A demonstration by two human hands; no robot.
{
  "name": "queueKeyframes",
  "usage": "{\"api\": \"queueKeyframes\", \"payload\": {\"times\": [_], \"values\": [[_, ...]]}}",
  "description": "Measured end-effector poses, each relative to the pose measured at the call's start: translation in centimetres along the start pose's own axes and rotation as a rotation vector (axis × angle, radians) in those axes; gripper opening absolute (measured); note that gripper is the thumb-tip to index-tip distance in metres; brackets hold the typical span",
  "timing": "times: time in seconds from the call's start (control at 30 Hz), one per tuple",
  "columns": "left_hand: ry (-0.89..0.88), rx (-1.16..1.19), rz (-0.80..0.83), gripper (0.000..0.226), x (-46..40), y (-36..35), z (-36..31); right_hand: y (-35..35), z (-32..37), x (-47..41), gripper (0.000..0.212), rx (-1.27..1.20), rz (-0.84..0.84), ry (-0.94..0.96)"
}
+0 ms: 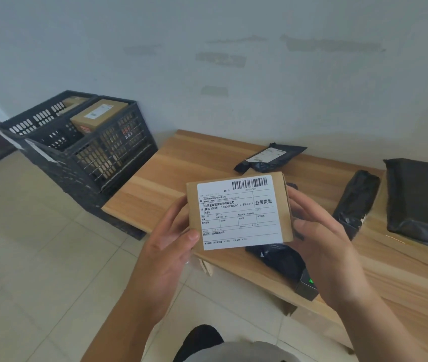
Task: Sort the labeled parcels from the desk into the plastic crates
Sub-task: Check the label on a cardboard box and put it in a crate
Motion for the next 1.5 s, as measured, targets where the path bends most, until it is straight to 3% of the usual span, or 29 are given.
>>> {"api": "queueKeyframes", "payload": {"times": [0.2,0.33,0.77,1.17,1.5], "values": [[-0.039,-0.058,-0.134,0.051,2.6,2.9,-1.8,-4.5,0.1,0.1,0.056,0.018,0.082,0.015],[-0.044,-0.004,-0.294,0.062,7.1,7.8,-2.6,-10.2,-1.3,0.7,0.058,0.021,0.199,-0.027],[-0.073,0.089,-0.669,0.059,25.6,21.4,-6.1,-30.1,-5.4,8.0,0.052,0.040,0.553,-0.187],[-0.059,0.114,-0.791,0.055,37.8,27.8,-4.5,-39.1,-9.8,17.4,0.054,0.085,0.667,-0.235],[-0.035,0.144,-0.768,0.056,36.9,32.7,-4.0,-43.6,-11.2,15.4,0.053,0.116,0.630,-0.290]]}}
Point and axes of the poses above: each hand's wrist, its own x-axis away from the middle knuckle, its own y-axis out of the back of the hand, z = x × y, the point moved 2 cm from there along -x, towards the middle knuckle, and after that the axes turned 3 degrees about -y, right-handed, at the moved point
